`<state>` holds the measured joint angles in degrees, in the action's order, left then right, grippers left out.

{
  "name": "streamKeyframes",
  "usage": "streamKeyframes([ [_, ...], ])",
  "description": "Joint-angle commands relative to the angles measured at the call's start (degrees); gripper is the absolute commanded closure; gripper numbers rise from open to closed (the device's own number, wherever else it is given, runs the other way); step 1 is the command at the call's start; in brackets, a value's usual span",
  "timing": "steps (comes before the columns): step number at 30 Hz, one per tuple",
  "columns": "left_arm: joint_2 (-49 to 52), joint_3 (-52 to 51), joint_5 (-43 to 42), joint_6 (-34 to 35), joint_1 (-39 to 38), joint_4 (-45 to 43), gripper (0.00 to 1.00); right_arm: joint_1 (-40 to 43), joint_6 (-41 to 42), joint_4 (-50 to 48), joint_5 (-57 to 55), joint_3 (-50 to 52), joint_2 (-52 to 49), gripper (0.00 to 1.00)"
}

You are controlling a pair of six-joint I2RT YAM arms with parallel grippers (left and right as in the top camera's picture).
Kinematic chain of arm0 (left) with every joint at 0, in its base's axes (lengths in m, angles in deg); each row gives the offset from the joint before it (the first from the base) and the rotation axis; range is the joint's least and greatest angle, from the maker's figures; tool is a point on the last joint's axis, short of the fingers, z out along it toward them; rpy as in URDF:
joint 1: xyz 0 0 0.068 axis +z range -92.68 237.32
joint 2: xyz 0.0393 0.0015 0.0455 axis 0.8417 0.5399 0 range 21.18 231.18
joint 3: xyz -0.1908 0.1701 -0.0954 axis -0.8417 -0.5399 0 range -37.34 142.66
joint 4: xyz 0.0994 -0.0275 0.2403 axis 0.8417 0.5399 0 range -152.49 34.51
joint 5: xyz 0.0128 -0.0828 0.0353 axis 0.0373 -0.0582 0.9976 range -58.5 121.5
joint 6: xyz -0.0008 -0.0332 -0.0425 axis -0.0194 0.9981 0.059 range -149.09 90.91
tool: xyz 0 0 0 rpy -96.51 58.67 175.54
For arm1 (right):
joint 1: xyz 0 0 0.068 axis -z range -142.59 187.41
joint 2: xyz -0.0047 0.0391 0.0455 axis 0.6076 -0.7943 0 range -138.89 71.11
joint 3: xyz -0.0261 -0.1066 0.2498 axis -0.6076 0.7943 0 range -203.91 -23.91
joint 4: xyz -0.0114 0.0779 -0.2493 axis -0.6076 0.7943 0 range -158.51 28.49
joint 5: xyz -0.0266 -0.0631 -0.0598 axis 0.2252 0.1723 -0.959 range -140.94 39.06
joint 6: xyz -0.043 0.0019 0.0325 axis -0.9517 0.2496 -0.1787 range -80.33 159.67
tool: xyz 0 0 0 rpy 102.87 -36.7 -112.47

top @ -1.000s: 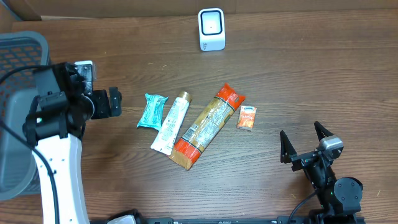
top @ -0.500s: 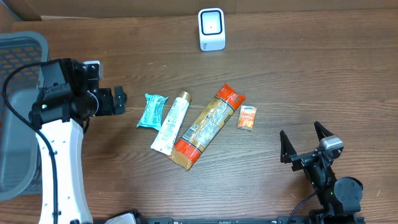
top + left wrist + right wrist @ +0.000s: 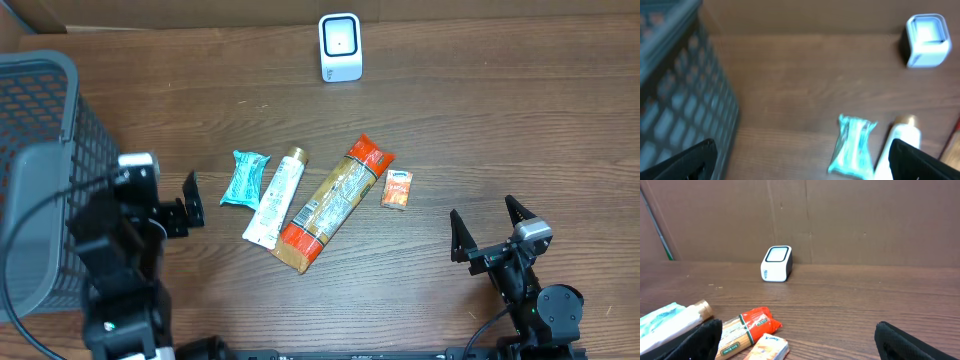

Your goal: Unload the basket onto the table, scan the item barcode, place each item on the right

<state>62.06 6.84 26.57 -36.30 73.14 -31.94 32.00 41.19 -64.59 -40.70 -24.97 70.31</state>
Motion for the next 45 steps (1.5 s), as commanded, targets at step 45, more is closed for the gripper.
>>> streamKeyframes([
  [45, 1.77, -13.07, -1.73, -3.54, 0.35, -3.23, 0.0, -0.48, 0.22, -0.31, -0.33, 0.61, 0.55, 0.0],
])
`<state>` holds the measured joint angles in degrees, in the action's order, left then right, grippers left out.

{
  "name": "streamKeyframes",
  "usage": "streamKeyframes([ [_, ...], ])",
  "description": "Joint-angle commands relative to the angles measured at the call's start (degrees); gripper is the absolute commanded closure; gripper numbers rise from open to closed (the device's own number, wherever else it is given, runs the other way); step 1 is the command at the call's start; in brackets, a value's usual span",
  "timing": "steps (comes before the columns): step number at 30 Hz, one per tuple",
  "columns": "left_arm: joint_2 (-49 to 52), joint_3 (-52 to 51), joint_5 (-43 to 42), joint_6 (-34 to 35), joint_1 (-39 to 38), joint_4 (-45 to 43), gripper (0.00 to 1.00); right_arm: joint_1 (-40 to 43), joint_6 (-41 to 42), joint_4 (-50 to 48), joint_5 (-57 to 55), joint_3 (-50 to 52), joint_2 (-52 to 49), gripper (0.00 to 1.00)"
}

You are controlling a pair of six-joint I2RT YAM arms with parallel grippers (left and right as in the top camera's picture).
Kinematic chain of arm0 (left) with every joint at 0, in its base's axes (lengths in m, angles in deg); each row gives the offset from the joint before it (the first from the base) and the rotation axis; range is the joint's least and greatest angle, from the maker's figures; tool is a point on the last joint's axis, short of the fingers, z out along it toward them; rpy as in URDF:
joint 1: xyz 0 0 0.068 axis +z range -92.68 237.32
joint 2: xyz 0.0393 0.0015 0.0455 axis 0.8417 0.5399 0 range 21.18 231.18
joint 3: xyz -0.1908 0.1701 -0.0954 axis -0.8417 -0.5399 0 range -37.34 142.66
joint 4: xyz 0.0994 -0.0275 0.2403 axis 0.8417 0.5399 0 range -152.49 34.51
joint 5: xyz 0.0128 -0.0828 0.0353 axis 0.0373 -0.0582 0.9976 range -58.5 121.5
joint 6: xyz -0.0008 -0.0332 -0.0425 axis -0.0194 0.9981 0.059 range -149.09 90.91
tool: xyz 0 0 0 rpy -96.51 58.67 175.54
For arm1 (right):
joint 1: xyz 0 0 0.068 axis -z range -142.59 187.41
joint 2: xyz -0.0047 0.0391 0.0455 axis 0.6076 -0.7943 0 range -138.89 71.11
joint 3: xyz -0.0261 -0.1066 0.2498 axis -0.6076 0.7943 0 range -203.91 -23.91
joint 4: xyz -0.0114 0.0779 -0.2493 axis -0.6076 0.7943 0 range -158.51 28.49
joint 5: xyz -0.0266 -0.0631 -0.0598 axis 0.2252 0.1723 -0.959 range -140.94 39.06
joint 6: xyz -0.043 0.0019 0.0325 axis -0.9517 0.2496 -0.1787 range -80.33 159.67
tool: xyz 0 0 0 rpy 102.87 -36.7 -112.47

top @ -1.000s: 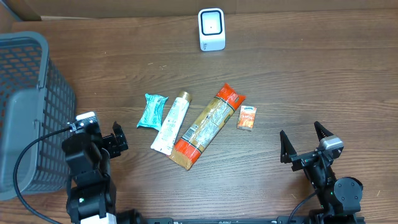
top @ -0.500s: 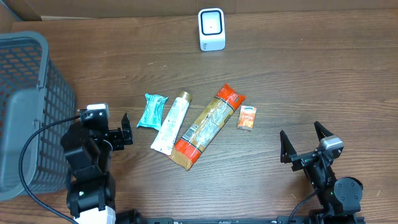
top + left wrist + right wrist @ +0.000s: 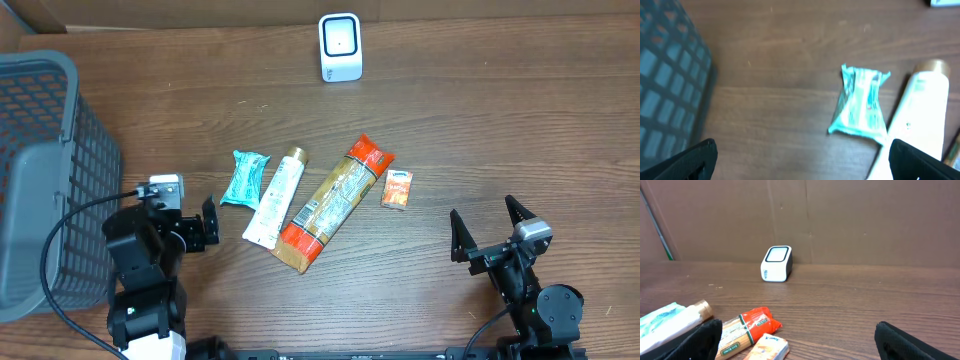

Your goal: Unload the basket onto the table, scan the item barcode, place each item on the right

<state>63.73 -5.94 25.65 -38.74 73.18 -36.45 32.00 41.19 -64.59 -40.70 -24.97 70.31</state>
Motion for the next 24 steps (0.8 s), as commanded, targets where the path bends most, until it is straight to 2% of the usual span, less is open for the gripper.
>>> streamKeyframes([
  [1, 0.11, -0.28, -0.83, -1.09, 0.31, 1.88, 0.0, -0.48, 0.22, -0.31, -0.31, 0.61, 0.55, 0.0],
  [7, 0.11, -0.28, -0.81, -1.09, 0.31, 4.61, 0.0, -0.48, 0.22, -0.28, -0.33, 0.61, 0.55, 0.0],
  [24, 0.11, -0.28, -0.83, -1.09, 0.31, 5.49, 0.0, -0.48, 0.22, -0.31, -0.33, 0.61, 0.55, 0.0],
])
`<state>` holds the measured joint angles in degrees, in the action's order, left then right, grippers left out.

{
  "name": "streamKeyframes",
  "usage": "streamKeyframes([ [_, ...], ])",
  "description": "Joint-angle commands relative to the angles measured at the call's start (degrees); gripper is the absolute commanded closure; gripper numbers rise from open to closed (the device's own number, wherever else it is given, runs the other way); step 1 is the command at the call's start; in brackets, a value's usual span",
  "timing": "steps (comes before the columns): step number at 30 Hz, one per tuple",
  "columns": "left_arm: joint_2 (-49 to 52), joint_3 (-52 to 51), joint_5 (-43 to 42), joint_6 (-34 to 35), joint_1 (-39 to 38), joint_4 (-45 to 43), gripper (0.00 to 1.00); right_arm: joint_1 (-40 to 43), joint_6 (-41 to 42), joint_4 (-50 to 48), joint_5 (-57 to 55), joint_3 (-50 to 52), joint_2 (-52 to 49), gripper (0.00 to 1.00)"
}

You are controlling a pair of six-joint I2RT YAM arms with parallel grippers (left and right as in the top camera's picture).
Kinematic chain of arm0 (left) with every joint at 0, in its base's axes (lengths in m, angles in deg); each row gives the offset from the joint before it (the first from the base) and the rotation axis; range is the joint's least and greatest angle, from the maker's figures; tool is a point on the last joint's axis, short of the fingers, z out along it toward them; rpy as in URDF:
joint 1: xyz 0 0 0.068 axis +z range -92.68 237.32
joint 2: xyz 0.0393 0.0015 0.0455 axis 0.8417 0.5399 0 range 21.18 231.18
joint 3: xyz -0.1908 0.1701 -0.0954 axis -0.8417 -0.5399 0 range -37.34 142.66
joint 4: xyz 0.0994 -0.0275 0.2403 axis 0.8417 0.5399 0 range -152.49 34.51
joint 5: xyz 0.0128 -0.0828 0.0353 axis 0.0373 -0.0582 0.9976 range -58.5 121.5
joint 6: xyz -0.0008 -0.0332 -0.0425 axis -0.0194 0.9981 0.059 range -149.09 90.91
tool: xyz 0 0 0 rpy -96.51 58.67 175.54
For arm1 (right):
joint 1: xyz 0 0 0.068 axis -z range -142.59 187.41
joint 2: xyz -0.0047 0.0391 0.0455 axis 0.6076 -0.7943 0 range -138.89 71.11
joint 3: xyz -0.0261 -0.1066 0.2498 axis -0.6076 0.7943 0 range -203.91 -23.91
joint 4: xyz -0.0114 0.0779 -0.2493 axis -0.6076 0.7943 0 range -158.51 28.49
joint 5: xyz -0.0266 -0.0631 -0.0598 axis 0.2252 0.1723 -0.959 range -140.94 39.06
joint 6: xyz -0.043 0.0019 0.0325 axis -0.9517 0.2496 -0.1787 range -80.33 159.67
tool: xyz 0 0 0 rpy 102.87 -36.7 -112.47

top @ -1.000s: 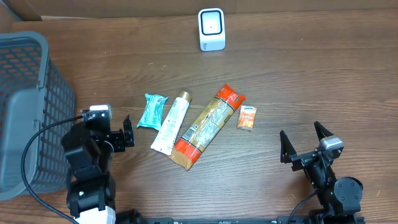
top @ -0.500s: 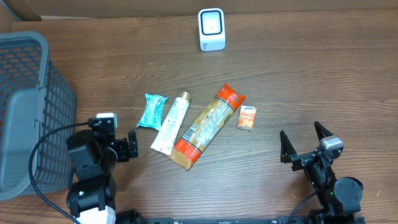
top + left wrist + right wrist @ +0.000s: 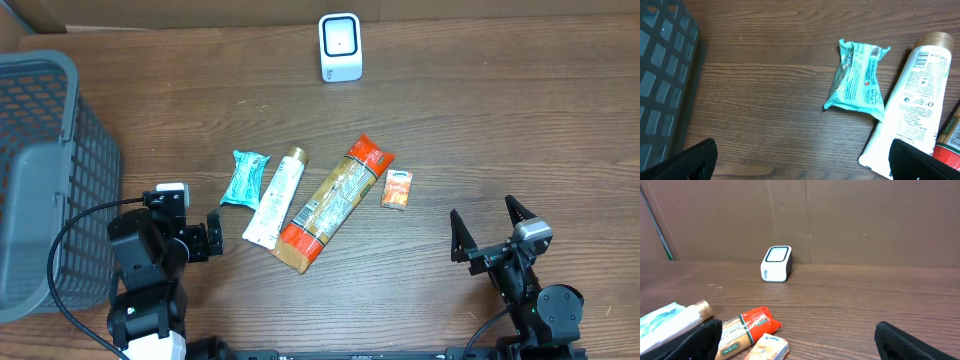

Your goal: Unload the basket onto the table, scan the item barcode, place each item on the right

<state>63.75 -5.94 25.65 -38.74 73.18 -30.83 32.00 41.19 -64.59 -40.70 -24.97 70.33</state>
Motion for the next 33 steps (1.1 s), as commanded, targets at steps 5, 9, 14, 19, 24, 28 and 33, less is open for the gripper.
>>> streamKeyframes([
  [5, 0.09, -0.28, -0.81, -1.09, 0.31, -0.15, 0.0, -0.48, 0.22, -0.31, -0.33, 0.61, 0.52, 0.0],
  [9, 0.09, -0.28, -0.83, -1.09, 0.31, -0.15, 0.0, -0.48, 0.22, -0.31, -0.33, 0.61, 0.52, 0.0],
  [14, 0.09, -0.28, -0.81, -1.09, 0.31, -0.13, 0.0, -0.48, 0.22, -0.28, -0.31, 0.61, 0.52, 0.0],
  [19, 0.09, -0.28, -0.81, -1.09, 0.31, -0.15, 0.0, -0.48, 0.22, -0.28, -0.33, 0.61, 0.52, 0.0],
  [24, 0.09, -0.28, -0.83, -1.09, 0.31, -0.13, 0.0, -0.48, 0.22, -0.31, -0.33, 0.61, 0.52, 0.0],
  [28, 0.09, -0.28, -0.81, -1.09, 0.31, -0.15, 0.0, -0.48, 0.28, -0.33, -0.17, 0.61, 0.52, 0.0],
  [33, 0.09, -0.28, -0.81, -1.09, 0.31, -0.13, 0.0, -0.48, 0.72, -0.85, 8.24, 0.59, 0.44, 0.0],
])
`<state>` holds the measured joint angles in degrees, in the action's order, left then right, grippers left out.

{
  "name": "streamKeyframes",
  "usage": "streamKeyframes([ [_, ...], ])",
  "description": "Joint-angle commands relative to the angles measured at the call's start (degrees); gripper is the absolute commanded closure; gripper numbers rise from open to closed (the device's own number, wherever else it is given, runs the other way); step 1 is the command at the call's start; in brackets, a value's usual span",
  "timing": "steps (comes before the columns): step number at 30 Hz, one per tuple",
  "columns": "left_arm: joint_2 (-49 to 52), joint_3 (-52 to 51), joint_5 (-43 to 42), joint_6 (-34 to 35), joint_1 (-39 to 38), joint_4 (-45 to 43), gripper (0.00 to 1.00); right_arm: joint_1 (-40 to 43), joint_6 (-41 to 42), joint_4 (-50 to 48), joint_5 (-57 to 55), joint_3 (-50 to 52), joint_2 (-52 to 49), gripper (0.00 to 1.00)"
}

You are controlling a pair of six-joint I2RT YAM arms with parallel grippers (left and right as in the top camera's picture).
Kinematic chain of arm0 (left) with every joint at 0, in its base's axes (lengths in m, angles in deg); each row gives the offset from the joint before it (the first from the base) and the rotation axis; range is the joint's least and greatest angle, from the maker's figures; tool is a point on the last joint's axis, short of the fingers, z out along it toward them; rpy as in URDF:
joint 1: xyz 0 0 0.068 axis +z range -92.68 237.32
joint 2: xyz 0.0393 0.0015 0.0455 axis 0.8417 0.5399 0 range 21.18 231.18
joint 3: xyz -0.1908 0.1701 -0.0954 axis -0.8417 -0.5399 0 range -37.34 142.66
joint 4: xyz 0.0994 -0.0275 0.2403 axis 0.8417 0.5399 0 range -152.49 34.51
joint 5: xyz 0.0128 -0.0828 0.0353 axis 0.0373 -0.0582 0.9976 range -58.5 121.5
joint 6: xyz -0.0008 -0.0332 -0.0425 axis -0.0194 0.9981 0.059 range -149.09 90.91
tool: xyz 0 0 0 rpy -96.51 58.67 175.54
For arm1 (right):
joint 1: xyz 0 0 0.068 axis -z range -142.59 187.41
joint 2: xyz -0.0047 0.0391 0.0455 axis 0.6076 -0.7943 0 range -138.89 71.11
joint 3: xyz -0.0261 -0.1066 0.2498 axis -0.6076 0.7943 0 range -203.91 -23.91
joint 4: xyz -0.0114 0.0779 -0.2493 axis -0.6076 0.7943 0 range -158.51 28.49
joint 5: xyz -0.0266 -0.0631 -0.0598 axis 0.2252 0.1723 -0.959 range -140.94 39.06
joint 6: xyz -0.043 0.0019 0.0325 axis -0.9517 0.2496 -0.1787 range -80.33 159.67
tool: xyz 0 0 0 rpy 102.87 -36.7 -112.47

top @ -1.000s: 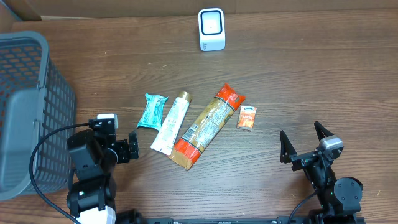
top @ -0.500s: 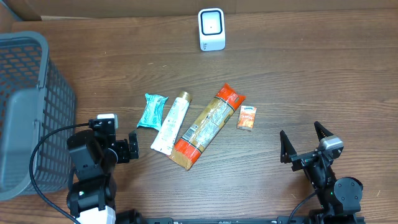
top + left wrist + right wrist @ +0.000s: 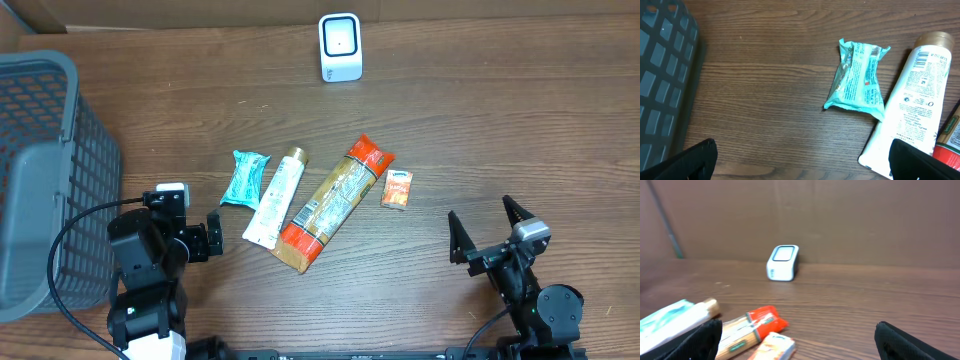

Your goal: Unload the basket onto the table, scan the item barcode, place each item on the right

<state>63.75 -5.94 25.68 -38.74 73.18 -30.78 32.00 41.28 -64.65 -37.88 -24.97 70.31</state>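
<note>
The white barcode scanner (image 3: 340, 46) (image 3: 783, 262) stands at the table's far edge. Four items lie mid-table: a teal packet (image 3: 245, 178) (image 3: 858, 82), a white tube (image 3: 275, 198) (image 3: 910, 115), a long orange-and-red pack (image 3: 335, 203) (image 3: 747, 330) and a small orange box (image 3: 397, 189) (image 3: 771, 347). My left gripper (image 3: 205, 240) (image 3: 802, 165) is open, low over bare wood just left of the tube's flat end. My right gripper (image 3: 487, 228) (image 3: 800, 345) is open at the front right, facing the scanner, holding nothing.
A grey mesh basket (image 3: 40, 170) (image 3: 660, 75) fills the left side, close beside the left arm. A brown cardboard wall (image 3: 840, 215) rises behind the scanner. Bare wood lies between the items and the right gripper.
The right wrist view has shifted a little and gone blurry, the scanner now sitting slightly further right in it. The left gripper and all the items are where they were.
My left gripper was open beside the basket, left of the teal packet. Then it stood nearer the front edge, the packet and tube larger in its view, and it has stayed there. The right gripper kept its place, open, until its slight shift now.
</note>
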Motion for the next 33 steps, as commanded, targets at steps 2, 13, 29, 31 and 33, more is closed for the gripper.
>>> streamKeyframes([
  [2, 0.09, -0.28, -0.83, -1.09, 0.31, -0.2, 0.0, -0.48, 1.46, -0.72, 8.15, 0.57, 0.44, 0.0],
  [13, 0.09, -0.28, -0.83, -1.11, 0.31, -0.2, 0.0, -0.46, 7.15, 1.33, 17.11, -11.47, -16.06, 0.0],
  [29, 0.09, -0.28, -0.85, -1.09, 0.31, -0.2, 0.0, -0.48, 3.1, 30.99, 33.38, -54.95, -74.93, 0.0],
  [31, 0.09, -0.28, -0.85, -1.09, 0.31, -0.2, 0.0, -0.57, 3.1, 29.29, 34.38, -54.95, -79.1, 0.0],
  [33, 0.09, -0.28, -0.85, -1.09, 0.31, -0.17, 0.0, -0.76, 3.08, 28.76, 34.1, -54.95, -82.88, 0.0],
])
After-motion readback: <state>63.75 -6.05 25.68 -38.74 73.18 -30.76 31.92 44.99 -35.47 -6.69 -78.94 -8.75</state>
